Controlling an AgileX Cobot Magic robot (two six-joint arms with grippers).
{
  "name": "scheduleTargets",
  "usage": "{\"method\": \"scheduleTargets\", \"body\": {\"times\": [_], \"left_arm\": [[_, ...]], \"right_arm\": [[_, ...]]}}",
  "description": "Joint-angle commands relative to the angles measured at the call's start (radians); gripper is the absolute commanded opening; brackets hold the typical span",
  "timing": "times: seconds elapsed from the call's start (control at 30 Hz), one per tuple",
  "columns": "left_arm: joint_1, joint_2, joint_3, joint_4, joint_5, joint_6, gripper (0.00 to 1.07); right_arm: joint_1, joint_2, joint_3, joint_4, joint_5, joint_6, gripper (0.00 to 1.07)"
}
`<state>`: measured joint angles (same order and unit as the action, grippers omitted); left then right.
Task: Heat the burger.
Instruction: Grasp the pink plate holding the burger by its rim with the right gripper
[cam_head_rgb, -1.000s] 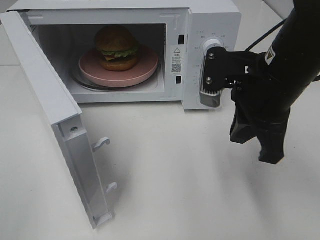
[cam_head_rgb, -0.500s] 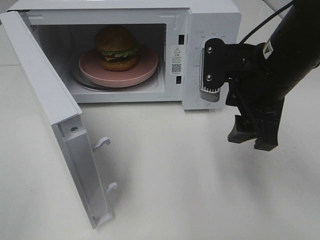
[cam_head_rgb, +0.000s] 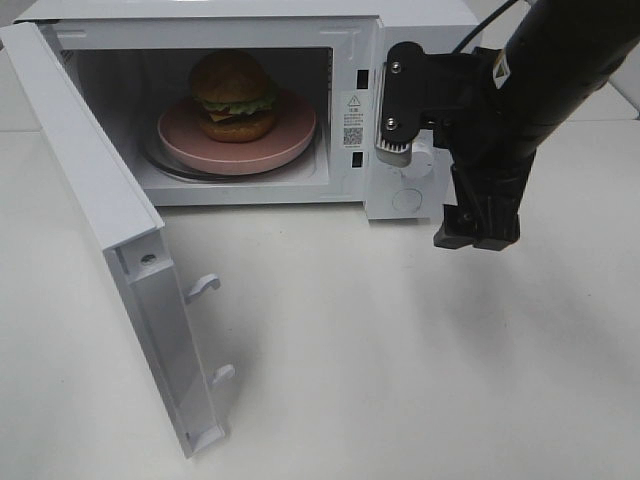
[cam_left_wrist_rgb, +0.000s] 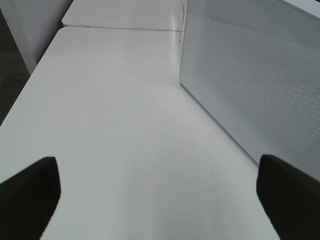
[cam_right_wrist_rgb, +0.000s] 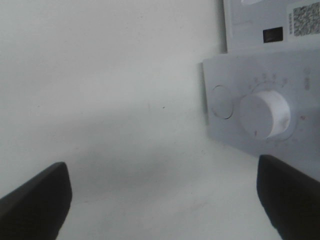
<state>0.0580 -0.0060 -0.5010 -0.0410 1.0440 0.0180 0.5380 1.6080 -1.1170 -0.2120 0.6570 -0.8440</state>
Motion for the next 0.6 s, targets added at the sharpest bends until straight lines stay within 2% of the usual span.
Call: {"method": "scheduleTargets", "body": {"times": [0.03, 0.1, 0.2, 0.27, 0.6], "left_arm": [[0.0, -0.018, 0.003, -0.004, -0.007, 0.004, 1.0], [0.0, -0.018, 0.003, -0.004, -0.007, 0.004, 1.0], [0.0, -0.018, 0.003, -0.004, -0.007, 0.004, 1.0], [0.0, -0.018, 0.003, -0.004, -0.007, 0.004, 1.0], [0.0, -0.018, 0.003, -0.004, -0.007, 0.004, 1.0]], "right_arm": [[0.019, 0.026, -0.024, -0.042, -0.036, 0.008, 0.96], [0.053, 0.076, -0.064, -0.086, -0.137, 0.008, 0.95], [0.06, 0.091, -0.074, -0.093, -0.157, 0.008, 0.95], [0.072, 0.154, -0.133, -0.122, -0.205, 0.008, 0.94], [0.109, 0.272, -0.258, -0.176, -0.216, 0.004, 0.92]]}}
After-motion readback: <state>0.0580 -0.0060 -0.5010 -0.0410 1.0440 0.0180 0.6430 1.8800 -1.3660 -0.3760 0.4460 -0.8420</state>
